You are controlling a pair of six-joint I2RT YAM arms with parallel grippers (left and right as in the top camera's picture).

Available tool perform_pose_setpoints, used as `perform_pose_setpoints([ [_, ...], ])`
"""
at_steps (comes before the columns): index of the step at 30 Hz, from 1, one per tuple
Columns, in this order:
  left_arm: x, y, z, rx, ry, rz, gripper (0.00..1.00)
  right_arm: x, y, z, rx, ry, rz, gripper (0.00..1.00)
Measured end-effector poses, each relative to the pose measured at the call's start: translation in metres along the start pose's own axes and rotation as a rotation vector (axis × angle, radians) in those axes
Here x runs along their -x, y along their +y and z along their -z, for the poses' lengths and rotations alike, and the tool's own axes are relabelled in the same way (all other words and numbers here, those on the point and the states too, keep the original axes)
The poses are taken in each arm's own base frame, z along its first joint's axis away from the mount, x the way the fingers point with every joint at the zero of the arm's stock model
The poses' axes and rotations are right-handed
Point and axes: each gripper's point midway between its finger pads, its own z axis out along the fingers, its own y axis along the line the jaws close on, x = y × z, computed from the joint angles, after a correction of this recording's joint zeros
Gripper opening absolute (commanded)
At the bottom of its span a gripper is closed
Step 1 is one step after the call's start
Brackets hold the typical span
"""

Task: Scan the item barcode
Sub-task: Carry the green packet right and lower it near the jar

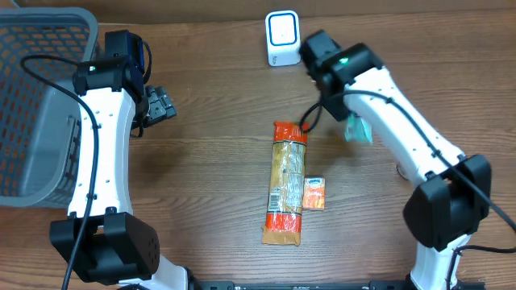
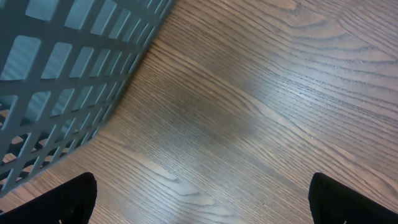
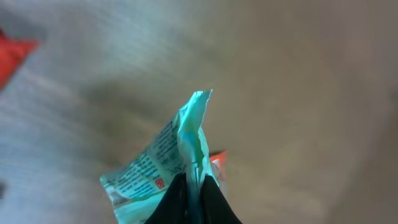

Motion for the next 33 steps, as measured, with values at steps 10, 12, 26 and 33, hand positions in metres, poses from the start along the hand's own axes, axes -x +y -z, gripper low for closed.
perform_pose_setpoints([
  [10,0.000,0.000,0.000,0.000,0.000,0.000,1.00,-0.052,-0.021,-0.067,0.117,0.150,-0.197,0.84],
  [12,0.000,0.000,0.000,0.000,0.000,0.000,1.00,-0.048,-0.029,-0.072,0.111,0.127,-0.240,0.86],
  [26,0.000,0.000,0.000,0.000,0.000,0.000,1.00,-0.040,0.039,-0.069,0.486,0.176,-0.589,0.16],
  [33,0.000,0.000,0.000,0.000,0.000,0.000,1.00,-0.073,0.068,-0.102,0.476,0.285,-0.660,0.16],
])
